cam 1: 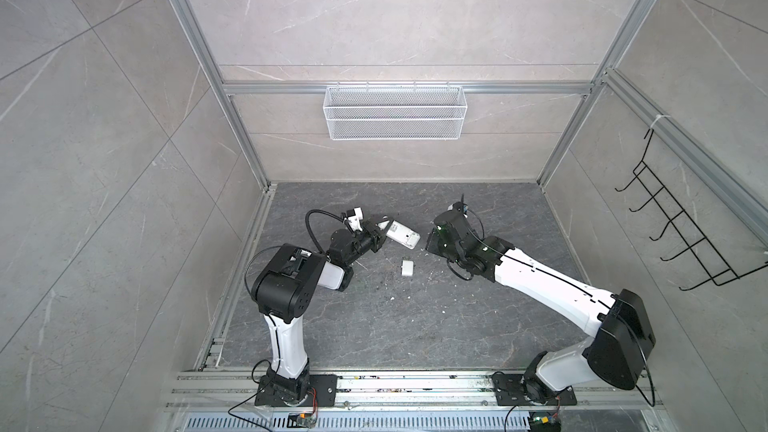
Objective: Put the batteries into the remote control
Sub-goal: 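Carry the battery with the right gripper to the remote held by the left gripper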
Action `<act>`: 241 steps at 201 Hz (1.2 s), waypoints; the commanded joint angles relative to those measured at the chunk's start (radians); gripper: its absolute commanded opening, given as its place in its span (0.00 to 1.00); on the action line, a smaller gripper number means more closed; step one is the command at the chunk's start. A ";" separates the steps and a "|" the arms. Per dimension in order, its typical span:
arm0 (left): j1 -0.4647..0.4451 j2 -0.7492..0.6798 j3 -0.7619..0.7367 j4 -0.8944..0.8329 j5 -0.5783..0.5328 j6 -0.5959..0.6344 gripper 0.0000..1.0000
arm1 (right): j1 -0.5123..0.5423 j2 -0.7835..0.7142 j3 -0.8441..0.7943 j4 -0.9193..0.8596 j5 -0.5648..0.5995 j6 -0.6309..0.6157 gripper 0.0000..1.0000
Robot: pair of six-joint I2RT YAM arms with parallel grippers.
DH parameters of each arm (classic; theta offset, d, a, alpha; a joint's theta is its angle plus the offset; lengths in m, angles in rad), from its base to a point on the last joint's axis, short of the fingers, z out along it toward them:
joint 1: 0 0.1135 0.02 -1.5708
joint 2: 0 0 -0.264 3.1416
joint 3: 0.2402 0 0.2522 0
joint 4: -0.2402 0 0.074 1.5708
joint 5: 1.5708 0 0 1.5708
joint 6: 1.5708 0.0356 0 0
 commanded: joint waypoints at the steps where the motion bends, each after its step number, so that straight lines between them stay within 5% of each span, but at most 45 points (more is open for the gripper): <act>1: -0.012 0.007 0.059 0.060 -0.032 0.024 0.07 | 0.005 0.015 0.067 -0.030 0.044 0.003 0.00; 108: -0.033 -0.028 0.015 0.061 -0.139 0.001 0.07 | 0.023 0.145 0.179 -0.010 0.007 -0.020 0.00; 241: -0.040 -0.084 -0.010 0.062 -0.140 -0.008 0.07 | 0.033 0.237 0.235 -0.004 0.038 -0.047 0.01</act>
